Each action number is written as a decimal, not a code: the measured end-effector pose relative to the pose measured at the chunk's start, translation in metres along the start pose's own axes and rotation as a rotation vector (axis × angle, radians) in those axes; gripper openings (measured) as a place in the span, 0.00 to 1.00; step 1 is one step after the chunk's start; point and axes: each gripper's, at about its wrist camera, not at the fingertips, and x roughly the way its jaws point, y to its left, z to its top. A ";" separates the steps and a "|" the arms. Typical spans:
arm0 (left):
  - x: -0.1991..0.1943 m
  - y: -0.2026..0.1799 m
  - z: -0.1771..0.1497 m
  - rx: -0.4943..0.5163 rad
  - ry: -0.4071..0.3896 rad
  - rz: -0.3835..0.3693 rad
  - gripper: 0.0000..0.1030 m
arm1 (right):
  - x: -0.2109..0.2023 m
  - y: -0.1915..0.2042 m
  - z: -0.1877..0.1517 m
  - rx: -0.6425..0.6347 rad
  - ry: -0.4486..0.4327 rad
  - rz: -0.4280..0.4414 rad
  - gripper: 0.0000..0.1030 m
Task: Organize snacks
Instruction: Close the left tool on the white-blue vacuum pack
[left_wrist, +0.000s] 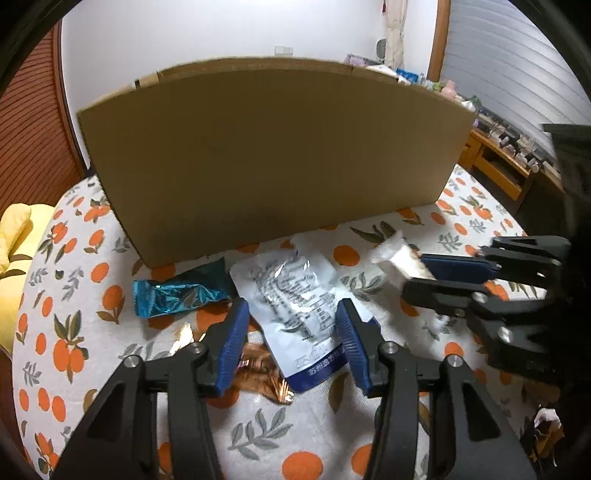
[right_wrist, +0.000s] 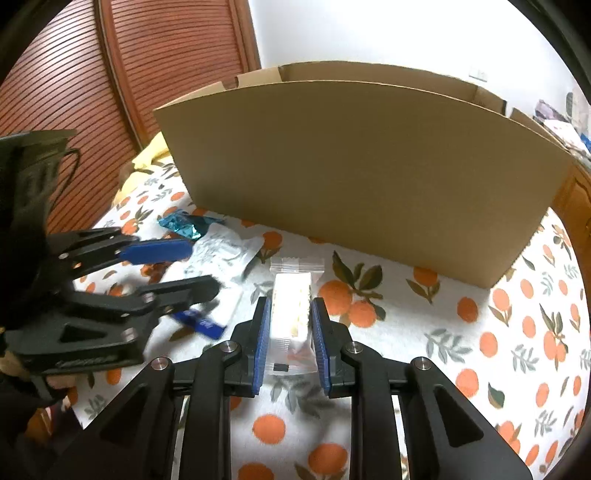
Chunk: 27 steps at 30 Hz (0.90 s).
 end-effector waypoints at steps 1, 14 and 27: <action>0.003 0.000 0.001 -0.006 0.004 -0.007 0.51 | -0.001 0.001 -0.003 -0.003 -0.002 -0.003 0.20; 0.016 0.001 0.011 -0.035 0.014 -0.037 0.57 | -0.012 0.001 -0.021 0.019 -0.019 -0.011 0.20; 0.007 -0.009 0.009 0.010 -0.040 -0.084 0.19 | -0.010 -0.006 -0.025 0.039 -0.019 -0.004 0.20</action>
